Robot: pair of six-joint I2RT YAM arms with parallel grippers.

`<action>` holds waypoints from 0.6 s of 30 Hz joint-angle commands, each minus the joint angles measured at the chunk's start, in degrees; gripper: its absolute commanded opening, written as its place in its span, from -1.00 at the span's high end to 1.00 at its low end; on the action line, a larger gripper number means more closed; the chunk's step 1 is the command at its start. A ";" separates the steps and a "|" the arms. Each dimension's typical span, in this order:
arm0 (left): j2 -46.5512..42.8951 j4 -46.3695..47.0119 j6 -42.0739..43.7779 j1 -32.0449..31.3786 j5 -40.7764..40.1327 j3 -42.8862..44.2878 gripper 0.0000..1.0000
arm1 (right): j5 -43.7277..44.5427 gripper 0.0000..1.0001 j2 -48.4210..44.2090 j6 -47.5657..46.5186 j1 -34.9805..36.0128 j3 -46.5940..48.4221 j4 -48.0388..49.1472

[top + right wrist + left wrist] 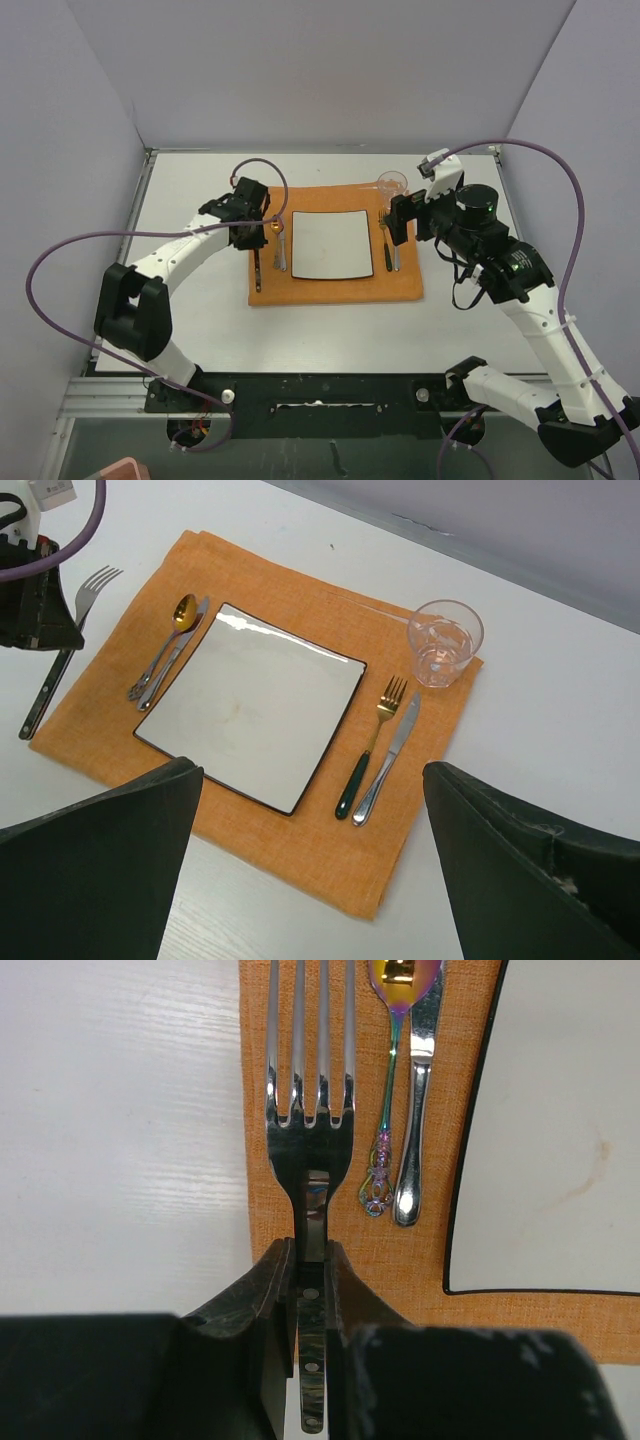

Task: Set the dinner table for one person
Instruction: Place the fork on the napkin.

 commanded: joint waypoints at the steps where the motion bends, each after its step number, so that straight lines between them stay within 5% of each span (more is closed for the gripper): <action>1: 1.45 6.91 0.43 -0.79 2.79 1.03 1.00 | -0.70 -0.96 0.22 1.01 0.38 1.66 2.72; 18: 17.20 10.69 4.47 2.30 7.17 10.25 1.00 | 3.37 -0.96 0.34 -0.44 0.80 2.17 0.59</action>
